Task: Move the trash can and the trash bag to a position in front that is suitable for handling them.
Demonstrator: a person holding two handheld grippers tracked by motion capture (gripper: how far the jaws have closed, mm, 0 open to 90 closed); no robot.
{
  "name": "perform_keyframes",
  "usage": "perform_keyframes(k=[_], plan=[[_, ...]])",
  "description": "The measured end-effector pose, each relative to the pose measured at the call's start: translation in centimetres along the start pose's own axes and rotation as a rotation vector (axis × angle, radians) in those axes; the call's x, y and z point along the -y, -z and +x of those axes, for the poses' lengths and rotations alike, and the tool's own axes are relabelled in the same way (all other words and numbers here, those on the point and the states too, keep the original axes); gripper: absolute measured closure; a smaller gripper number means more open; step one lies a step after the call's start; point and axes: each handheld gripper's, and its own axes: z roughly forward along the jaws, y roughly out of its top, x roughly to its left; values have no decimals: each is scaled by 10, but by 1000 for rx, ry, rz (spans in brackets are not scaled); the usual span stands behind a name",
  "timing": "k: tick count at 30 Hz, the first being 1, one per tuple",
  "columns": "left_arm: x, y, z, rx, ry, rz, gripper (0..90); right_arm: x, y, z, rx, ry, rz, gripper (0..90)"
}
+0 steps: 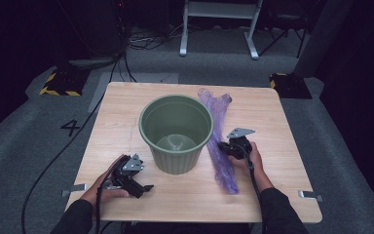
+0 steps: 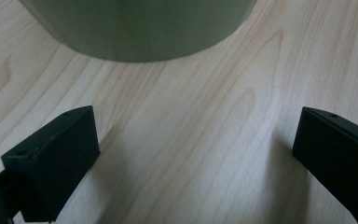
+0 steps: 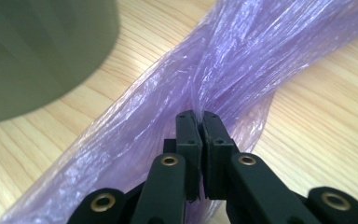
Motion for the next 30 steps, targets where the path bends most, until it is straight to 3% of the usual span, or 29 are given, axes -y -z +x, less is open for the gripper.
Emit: perform_keyframes(k=[2,12,15,16,17,20,21,23,27,30], plan=[[-5,-5,1,8,-10,0,1,9,9,-6,20,-41,-13,867],[-22,-20,1,24,-32,3,0,31,35,-15,69,-89,-26,871],[-27,-25,2,31,-36,1,0,35,45,-17,100,-99,-23,794],[-30,-27,2,32,-41,2,0,37,50,-18,79,-110,-27,717],[-30,-27,2,32,-41,2,0,37,50,-18,79,-110,-27,717],[-35,-32,2,37,-47,1,3,41,61,-18,79,-110,-31,532],[-35,-32,2,37,-47,1,3,41,61,-18,79,-110,-31,532],[-38,-35,2,40,-49,2,3,41,74,-16,56,-81,-35,421],[-39,-36,1,37,-46,1,5,46,92,-12,19,-54,-45,349],[-36,-34,0,34,-42,0,4,53,103,-6,-1,-22,-23,366]])
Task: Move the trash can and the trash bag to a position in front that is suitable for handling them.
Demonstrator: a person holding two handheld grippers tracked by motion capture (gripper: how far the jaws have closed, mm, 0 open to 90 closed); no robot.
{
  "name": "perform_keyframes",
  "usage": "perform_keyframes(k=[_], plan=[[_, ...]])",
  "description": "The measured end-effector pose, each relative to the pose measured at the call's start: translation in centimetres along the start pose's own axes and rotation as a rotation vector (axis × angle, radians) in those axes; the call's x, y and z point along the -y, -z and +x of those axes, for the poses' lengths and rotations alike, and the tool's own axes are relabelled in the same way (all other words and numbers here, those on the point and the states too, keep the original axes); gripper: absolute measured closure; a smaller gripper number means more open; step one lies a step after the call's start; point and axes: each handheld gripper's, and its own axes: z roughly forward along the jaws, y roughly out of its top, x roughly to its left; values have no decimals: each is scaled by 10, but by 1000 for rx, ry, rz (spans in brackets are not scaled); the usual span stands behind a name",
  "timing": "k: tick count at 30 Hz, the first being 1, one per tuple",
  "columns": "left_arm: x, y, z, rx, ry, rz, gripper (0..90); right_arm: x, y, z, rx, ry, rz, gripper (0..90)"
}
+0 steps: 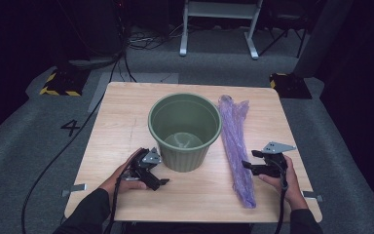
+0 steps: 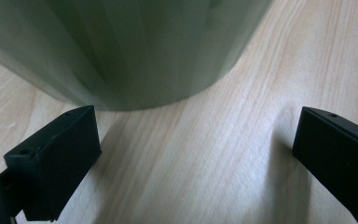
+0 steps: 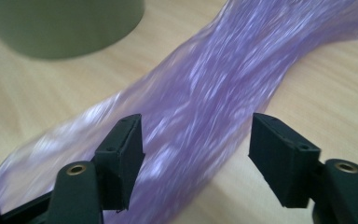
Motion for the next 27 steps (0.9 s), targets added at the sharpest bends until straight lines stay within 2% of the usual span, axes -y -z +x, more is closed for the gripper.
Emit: perform_keyframes(k=[2,3,4,5,6,7,8,10,11,13,16,19,23,24,27], plan=[[6,5,-1,2,-2,1,4,6,6,4,-26,17,6,423],[6,5,-1,2,-2,1,5,6,6,4,-26,17,6,423],[11,10,-3,-5,10,-4,5,12,11,9,-64,48,22,536],[14,13,-4,-13,14,-1,5,16,12,11,-75,51,25,614],[14,13,-4,-13,14,-1,4,16,12,11,-75,51,25,614],[21,20,-5,-23,25,0,4,20,13,17,-102,69,58,700],[21,20,-5,-23,25,0,4,22,13,20,-117,84,70,731],[32,30,-6,-41,44,0,4,24,14,26,-159,87,60,764],[35,33,-6,-47,51,3,4,24,13,30,-181,98,62,767],[38,35,-6,-52,54,1,4,24,11,35,-194,107,70,765],[43,40,-8,-70,74,0,4,22,2,50,-229,146,76,706],[46,43,-9,-74,77,3,4,18,-6,61,-259,153,58,664],[45,42,-8,-71,75,2,3,7,-23,69,-265,159,41,629],[45,42,-8,-69,72,2,3,7,-23,69,-265,159,41,629],[44,41,-7,-66,72,3,0,-5,-34,71,-264,184,33,578]])
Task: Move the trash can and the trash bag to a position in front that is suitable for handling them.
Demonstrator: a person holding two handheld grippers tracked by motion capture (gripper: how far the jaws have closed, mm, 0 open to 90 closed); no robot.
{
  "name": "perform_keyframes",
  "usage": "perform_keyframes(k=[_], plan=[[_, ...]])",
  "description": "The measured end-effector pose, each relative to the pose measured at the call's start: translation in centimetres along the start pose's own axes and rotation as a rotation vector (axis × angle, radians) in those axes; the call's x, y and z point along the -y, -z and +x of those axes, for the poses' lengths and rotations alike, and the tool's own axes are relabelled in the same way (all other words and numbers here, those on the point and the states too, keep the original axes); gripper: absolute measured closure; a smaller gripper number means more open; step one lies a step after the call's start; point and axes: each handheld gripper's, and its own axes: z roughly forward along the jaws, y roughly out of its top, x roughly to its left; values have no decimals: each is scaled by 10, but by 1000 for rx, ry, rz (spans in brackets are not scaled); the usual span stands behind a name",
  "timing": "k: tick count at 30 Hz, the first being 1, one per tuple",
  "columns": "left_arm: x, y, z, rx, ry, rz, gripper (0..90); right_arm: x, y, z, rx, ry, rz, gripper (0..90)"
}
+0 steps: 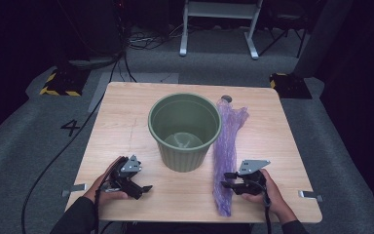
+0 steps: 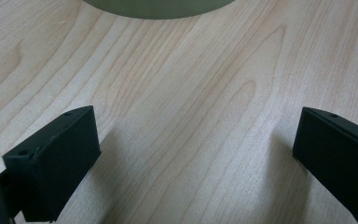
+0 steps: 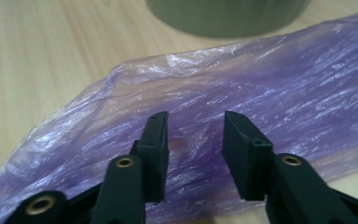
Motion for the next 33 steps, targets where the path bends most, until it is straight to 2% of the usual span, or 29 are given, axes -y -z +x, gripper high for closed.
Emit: perform_keyframes(k=[2,4,5,6,7,9,10,13,14,15,16,17,18,21,22,24,25,26,27,28,30,33], plan=[[-1,-1,0,1,1,-2,0,-12,-9,-4,7,-8,-26,479],[-1,-1,0,0,1,0,1,-17,-10,-5,11,-13,-36,452],[-1,-1,0,1,0,0,1,-25,-9,-6,38,-6,-58,383],[-1,-1,0,1,0,0,0,-25,-9,-6,38,-6,-58,383],[-1,-1,0,1,0,0,1,-33,-2,-9,92,6,-76,343],[-1,-1,0,1,0,0,1,-37,2,-11,110,2,-91,329],[-1,-1,0,0,0,0,1,-39,9,-18,137,-24,-123,293],[-1,-1,0,1,0,0,1,-39,11,-26,164,-50,-128,265],[-1,-1,0,1,0,-1,0,-38,9,-29,158,-67,-119,246],[-1,-1,0,1,0,0,1,-36,3,-33,158,-62,-80,228],[-1,-1,0,1,0,0,1,-36,3,-33,158,-62,-80,228],[-1,-1,0,0,0,1,0,-35,-3,-33,91,-22,-49,197],[-1,-1,0,0,0,1,1,-35,-6,-32,73,-6,-41,194],[-1,-1,0,0,0,1,0,-36,-13,-32,48,-11,-36,191],[-1,-1,0,0,1,0,1,-35,-22,-34,50,-39,-24,211],[-1,-1,0,0,3,-3,1,-34,-26,-35,53,-51,-14,218],[-1,-1,0,0,1,-1,1,-32,-33,-38,48,-49,-3,384],[-1,-1,0,0,1,-1,1,-31,-36,-38,57,-43,-4,396],[-1,-1,0,0,3,-3,1,-30,-37,-39,55,-47,-14,445],[-1,-1,0,0,3,-3,1,-30,-37,-39,55,-47,-14,445],[-1,-1,0,-1,4,-1,1,-28,-44,-42,74,-59,-4,549],[-1,-2,-1,-5,6,-5,1,-26,-47,-43,103,-58,-26,672]])
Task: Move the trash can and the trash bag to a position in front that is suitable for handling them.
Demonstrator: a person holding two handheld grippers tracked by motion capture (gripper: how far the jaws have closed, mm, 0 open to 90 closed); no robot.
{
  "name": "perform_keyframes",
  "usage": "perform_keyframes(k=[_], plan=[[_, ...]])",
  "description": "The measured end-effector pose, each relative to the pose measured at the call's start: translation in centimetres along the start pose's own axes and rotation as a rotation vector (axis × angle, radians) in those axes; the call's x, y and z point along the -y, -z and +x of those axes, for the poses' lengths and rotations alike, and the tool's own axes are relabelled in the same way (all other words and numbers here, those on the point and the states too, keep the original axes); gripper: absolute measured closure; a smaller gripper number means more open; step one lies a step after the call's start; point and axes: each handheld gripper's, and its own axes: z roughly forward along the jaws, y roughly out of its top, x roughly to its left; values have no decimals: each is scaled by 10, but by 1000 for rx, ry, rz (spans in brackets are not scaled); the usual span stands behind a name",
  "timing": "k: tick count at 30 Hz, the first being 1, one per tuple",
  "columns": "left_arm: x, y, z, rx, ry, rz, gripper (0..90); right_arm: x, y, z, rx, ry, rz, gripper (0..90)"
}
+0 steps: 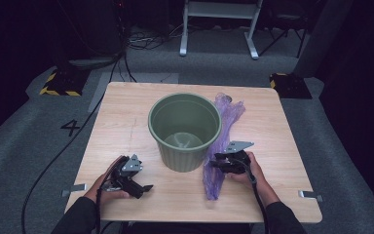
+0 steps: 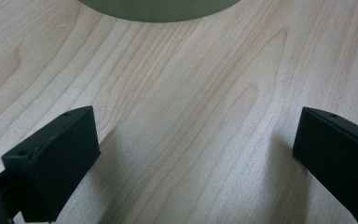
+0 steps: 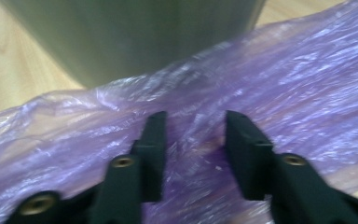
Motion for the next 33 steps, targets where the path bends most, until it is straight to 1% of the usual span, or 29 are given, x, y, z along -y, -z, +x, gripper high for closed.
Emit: perform_keyframes(k=[1,3,4,5,6,7,9,10,12,13,14,17,18,21,22,23,24,26,27,30,31,33], plan=[[0,0,0,0,0,0,3,0,0,0,0,0,0,672],[-1,0,-2,-10,12,2,2,0,-1,0,7,7,-8,762],[-2,-1,-4,-32,36,4,0,0,-2,0,17,9,-13,833],[-3,-2,-6,-46,48,7,0,-1,-3,0,23,15,-14,852],[-3,-2,-6,-46,48,7,0,-1,-3,0,23,15,-14,852],[-4,-3,-8,-51,56,4,0,-1,-3,-1,29,6,-18,872],[-4,-3,-8,-51,57,4,0,-1,-1,-2,33,0,-34,886],[-3,-3,-8,-52,57,5,0,-1,-1,-2,33,0,-34,886],[-2,-2,-10,-51,54,4,0,-1,4,-5,42,-11,-58,890],[-1,-1,-10,-47,50,4,0,-2,11,-7,55,-19,-94,896],[0,0,-12,-46,53,2,0,-2,11,-7,55,-19,-94,896],[1,1,-13,-45,47,3,0,-1,21,-12,65,-31,-136,899],[2,2,-13,-43,48,2,0,-1,29,-15,66,-40,-172,900],[3,3,-13,-40,44,2,1,-2,45,-16,69,-44,-234,900],[3,3,-12,-35,38,3,1,-2,45,-16,69,-44,-234,900],[4,4,-10,-21,22,1,2,-2,53,-16,72,-37,-277,900],[4,4,-10,-21,22,1,3,-2,53,-16,72,-37,-277,900],[6,5,-9,-19,18,1,4,-5,61,-13,82,-32,-308,900],[6,6,-8,-17,17,1,4,-5,61,-13,82,-32,-308,900],[7,7,-7,-15,13,0,4,-9,67,-11,86,-29,-352,900],[8,7,-6,-14,12,2,4,-12,70,-10,93,-25,-377,900],[8,8,-6,-16,13,3,4,-13,72,-10,95,-23,-386,900]])
